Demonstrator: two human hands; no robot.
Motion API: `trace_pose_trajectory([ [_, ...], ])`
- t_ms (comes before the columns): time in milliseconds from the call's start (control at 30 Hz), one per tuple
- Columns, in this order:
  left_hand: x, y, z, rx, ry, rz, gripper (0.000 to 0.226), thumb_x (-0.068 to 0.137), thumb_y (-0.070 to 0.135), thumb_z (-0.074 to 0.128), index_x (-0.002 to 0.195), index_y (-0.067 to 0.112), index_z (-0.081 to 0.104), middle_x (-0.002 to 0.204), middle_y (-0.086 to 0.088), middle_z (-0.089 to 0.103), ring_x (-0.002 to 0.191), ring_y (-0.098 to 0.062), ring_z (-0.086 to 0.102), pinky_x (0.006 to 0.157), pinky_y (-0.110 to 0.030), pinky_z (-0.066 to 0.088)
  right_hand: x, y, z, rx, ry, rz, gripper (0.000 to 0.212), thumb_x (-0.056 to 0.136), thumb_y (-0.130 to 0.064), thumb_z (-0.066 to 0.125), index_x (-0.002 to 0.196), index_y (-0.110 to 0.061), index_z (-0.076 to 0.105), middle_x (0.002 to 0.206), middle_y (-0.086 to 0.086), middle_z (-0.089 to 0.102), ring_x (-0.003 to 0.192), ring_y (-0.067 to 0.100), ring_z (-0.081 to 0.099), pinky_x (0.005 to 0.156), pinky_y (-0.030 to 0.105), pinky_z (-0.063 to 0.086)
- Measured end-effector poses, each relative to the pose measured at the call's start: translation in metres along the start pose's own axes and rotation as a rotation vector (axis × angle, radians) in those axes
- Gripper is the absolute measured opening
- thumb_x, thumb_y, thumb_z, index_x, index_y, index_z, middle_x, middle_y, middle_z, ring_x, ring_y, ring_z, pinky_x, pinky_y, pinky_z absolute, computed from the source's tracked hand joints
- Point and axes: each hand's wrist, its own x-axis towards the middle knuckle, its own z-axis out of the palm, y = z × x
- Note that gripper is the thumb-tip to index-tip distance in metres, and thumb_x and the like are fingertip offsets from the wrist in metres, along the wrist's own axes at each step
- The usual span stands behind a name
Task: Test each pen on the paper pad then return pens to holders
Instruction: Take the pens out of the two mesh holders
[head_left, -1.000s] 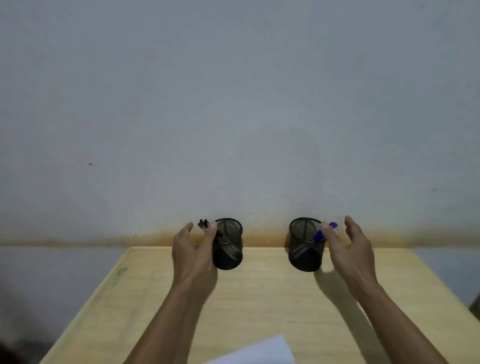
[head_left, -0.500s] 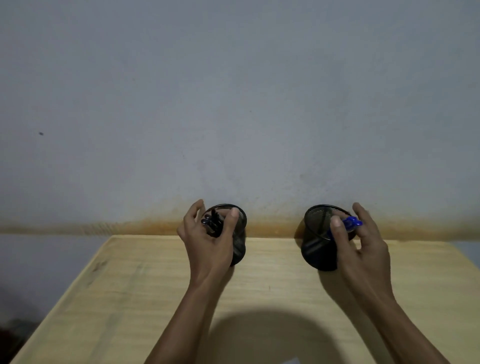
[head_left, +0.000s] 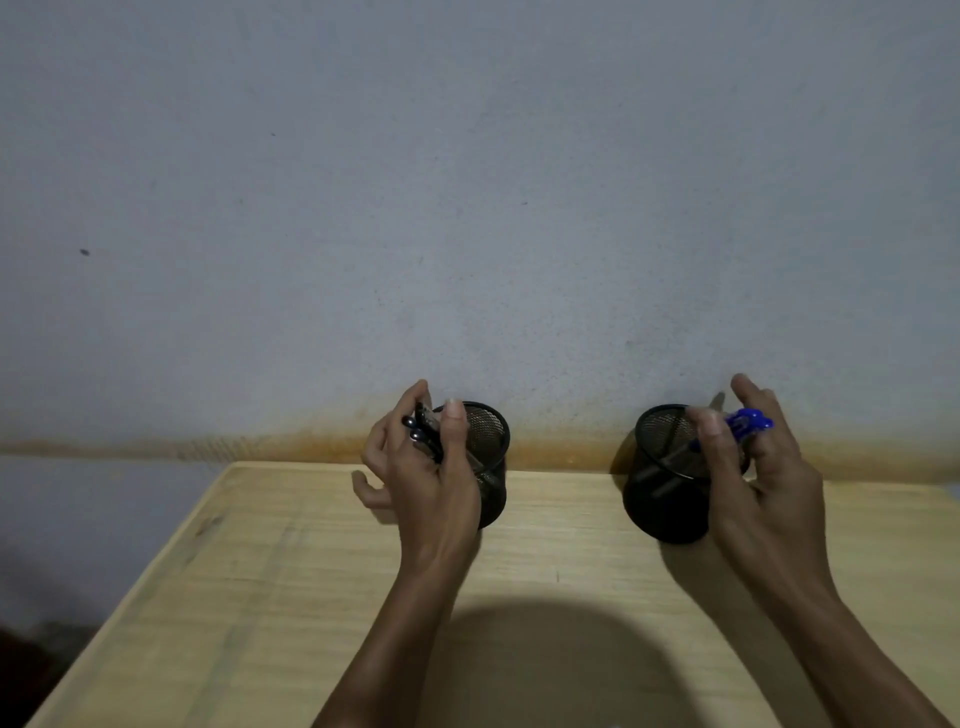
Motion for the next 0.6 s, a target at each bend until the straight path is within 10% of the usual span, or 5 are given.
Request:
trace_pose_trajectory([
  [167,0.013,0.019,-0.005,-0.153,0.047,0.043,0.051,0.081,0.084,0.042,0.118,0.052,0.06,0.132,-0.008,0.055,0.137,-0.027,0.04,0.12,-0.048,0.02,0.009,-0.017,-0.008,0.167,0.135,0.025,0.027,0.102,-0.039,0.054,0.115,-0.023,0.071,0.137,-0.017,0.06,0.123,-0.006,0.059,0.1,0.017,0.051],
  [267,0.009,0.053,-0.019,-0.346,0.103,0.114,0.039,0.093,0.064,0.051,0.111,0.035,0.069,0.111,-0.014,0.063,0.101,-0.012,0.065,0.092,-0.044,0.054,0.014,-0.04,-0.016,0.38,0.246,0.07,0.027,0.098,-0.043,0.057,0.107,-0.024,0.073,0.107,-0.012,0.072,0.097,-0.012,0.068,0.091,0.015,0.053],
  [367,0.0,0.086,-0.04,-0.54,0.213,0.154,0.035,0.105,0.031,0.049,0.082,0.01,0.066,0.094,0.0,0.069,0.083,0.001,0.067,0.074,-0.021,0.052,0.009,-0.066,-0.03,0.729,0.294,0.132,0.029,0.094,-0.044,0.056,0.101,-0.019,0.068,0.112,0.005,0.074,0.106,0.015,0.075,0.095,0.031,0.058],
  [433,-0.007,0.094,-0.054,-0.724,0.196,0.102,0.038,0.105,0.026,0.049,0.072,0.012,0.06,0.095,-0.001,0.074,0.097,-0.012,0.072,0.083,-0.029,0.058,0.0,-0.076,-0.041,0.829,0.324,0.183,0.022,0.104,-0.034,0.051,0.104,-0.017,0.064,0.114,0.008,0.074,0.104,0.019,0.076,0.091,0.03,0.06],
  [600,-0.037,0.071,-0.082,-0.877,0.126,-0.087,0.016,0.105,0.019,0.051,0.103,0.006,0.059,0.094,-0.015,0.074,0.09,-0.028,0.075,0.085,-0.04,0.058,-0.041,-0.071,-0.053,0.831,0.377,0.221,0.018,0.106,-0.019,0.052,0.123,-0.022,0.049,0.108,0.015,0.073,0.092,0.025,0.079,0.081,0.034,0.063],
])
